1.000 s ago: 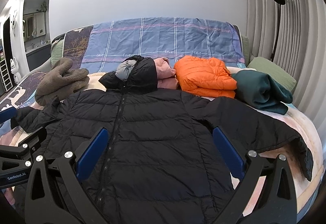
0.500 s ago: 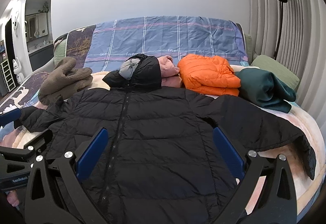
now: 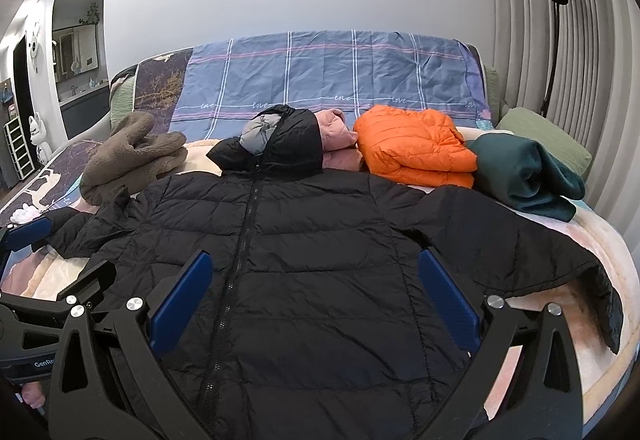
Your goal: Fold large clothes
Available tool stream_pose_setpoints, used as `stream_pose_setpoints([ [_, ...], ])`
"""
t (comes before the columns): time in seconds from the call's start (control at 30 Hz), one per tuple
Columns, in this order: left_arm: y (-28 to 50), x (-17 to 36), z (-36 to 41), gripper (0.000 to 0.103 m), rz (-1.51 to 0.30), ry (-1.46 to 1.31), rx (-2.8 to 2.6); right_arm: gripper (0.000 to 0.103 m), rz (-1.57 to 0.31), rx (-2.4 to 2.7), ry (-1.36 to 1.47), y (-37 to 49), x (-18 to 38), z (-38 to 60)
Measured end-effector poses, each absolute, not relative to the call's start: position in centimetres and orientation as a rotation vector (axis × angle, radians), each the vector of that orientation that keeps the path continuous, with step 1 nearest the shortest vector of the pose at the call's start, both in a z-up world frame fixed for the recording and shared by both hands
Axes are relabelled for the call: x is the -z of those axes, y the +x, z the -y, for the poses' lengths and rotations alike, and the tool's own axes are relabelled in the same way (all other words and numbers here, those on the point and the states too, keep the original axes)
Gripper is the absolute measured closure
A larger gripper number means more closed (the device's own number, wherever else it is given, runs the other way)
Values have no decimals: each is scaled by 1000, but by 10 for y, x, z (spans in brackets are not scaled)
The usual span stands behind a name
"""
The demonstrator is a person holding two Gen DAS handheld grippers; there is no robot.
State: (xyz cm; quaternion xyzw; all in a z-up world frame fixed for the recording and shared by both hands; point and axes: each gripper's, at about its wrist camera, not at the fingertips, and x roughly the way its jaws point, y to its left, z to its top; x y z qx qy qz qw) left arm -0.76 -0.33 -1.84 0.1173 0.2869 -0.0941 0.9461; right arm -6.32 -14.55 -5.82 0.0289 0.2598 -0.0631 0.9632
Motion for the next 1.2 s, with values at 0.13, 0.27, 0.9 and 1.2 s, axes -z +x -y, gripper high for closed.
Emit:
stream_pose_setpoints([
  [0.13, -9, 18, 3, 2, -583, 233, 200, 1, -527, 128, 58, -63, 58, 145],
  [0.27, -9, 19, 2, 2, -582, 219, 221, 1, -527, 128, 59, -63, 59, 145],
  [0.9, 22, 1, 0, 5, -538, 202, 248, 1, -570, 7, 2, -25, 40, 150],
  [1.2, 171, -25, -11, 30, -679, 56, 295, 50, -702, -71, 12, 116, 15, 181],
])
